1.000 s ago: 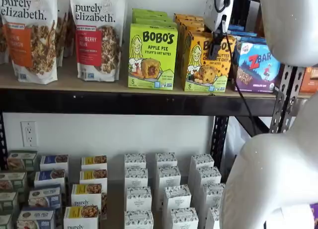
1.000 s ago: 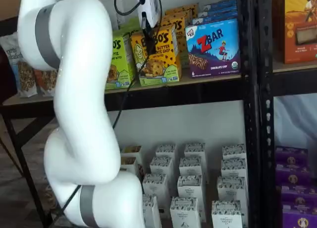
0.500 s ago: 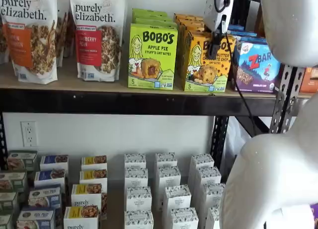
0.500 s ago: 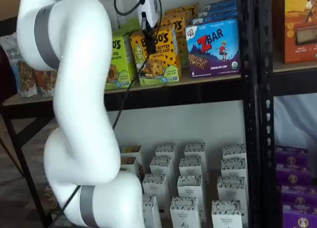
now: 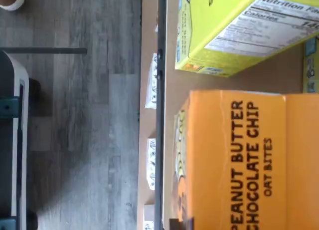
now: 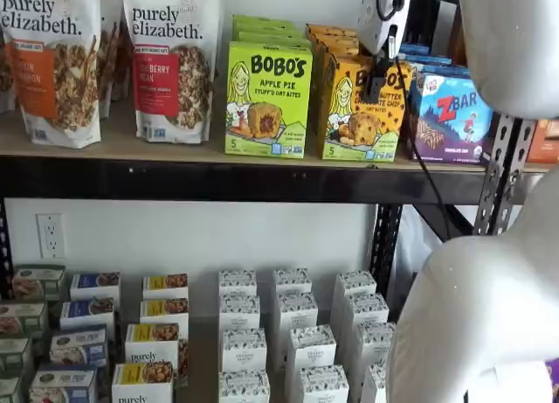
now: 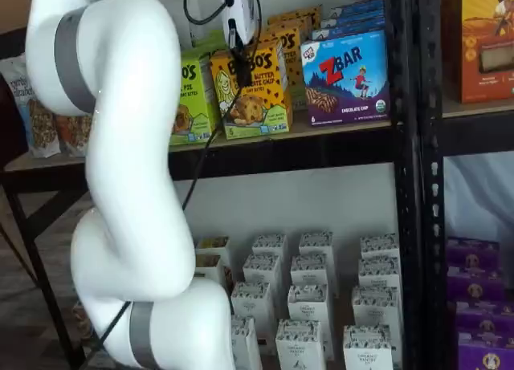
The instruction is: Pick up the orange box on the top shelf, the fifth box from the left
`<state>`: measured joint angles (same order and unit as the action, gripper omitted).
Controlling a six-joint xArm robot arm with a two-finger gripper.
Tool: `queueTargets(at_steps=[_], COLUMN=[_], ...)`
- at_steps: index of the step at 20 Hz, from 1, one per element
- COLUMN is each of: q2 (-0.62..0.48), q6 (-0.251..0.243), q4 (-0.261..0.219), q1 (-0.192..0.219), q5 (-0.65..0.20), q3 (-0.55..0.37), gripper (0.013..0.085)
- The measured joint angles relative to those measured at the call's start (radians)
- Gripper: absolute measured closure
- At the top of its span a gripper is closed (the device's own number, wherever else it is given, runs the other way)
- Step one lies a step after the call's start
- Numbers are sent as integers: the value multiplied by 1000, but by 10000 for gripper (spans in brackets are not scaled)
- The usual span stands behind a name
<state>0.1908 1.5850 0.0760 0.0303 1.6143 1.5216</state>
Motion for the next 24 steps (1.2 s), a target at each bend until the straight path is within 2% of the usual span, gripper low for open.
queueTargets(at_steps=[10, 24], q2=[24, 150], q6=[-13, -50], q4=[-25, -31], q1=[-16, -51], q5=[33, 136], q3=[4, -36], gripper=[770, 770])
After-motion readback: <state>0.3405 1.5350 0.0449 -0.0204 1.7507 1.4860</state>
